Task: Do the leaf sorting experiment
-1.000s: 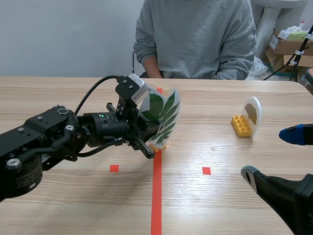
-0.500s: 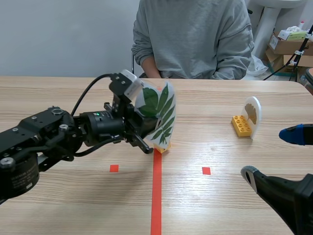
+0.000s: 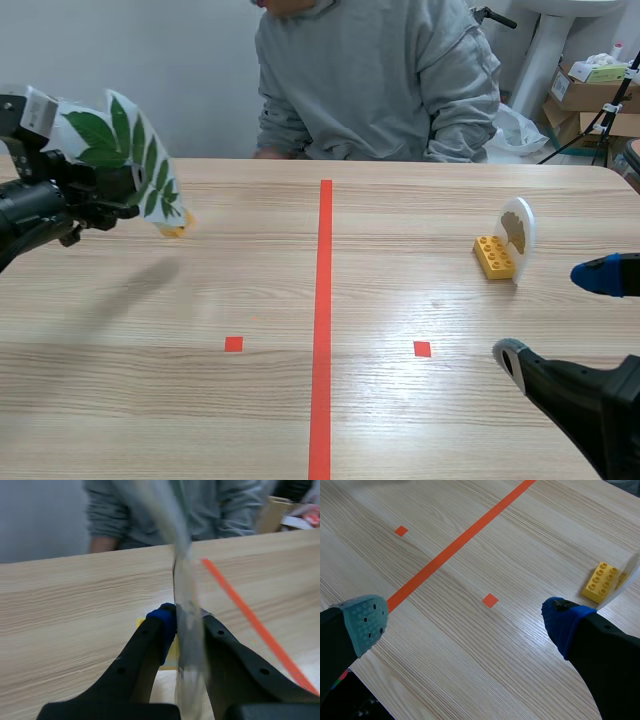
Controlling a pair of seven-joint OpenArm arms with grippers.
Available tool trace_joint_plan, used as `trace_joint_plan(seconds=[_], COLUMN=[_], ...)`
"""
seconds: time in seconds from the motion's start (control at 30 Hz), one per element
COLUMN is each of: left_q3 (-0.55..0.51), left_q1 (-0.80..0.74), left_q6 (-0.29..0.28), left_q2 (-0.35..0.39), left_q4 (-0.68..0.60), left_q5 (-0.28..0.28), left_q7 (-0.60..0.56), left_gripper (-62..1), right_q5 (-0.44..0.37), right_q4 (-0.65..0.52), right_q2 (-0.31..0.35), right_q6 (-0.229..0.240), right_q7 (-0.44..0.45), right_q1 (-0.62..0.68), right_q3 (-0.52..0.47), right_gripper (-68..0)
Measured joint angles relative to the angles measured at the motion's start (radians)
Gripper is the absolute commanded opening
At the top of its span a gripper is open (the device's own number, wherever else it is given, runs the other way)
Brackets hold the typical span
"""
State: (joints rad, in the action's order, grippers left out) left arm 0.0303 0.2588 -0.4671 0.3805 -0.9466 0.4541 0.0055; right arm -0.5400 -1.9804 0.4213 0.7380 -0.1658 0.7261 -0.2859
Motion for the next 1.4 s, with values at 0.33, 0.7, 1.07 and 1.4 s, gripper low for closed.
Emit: trace_joint_plan(seconds=[0.33,0.7,1.07,1.4], left_q3=[-0.013,-0.013,-0.013,-0.013], left_q1=[0.134,0.235,0.235,0.231], left_q6=[0.212,0.278,0.283,0.283], left_q2=[0.031,0.043,0.04,0.041], left_q4=[0.244,0.454,0.46,0.46], left_q5=[-0.095,-0.159,-0.216,-0.218], left_q7=[-0.076,-0.093,-0.093,-0.088], left_gripper=[-57.1,-57.1,-45.7,-1.6], right_q5=[0.0,0.0,0.0,0.0], right_q4=[0.0,0.0,0.0,0.0], right_q2=[0.0,0.0,0.0,0.0], right_q6=[0.0,0.0,0.0,0.0], right_q7=[0.0,0.0,0.003,0.003], right_q1=[0.0,0.0,0.0,0.0], right_q3=[0.0,0.0,0.0,0.0], right_gripper=[-3.7,-3.7,-3.7,-3.7])
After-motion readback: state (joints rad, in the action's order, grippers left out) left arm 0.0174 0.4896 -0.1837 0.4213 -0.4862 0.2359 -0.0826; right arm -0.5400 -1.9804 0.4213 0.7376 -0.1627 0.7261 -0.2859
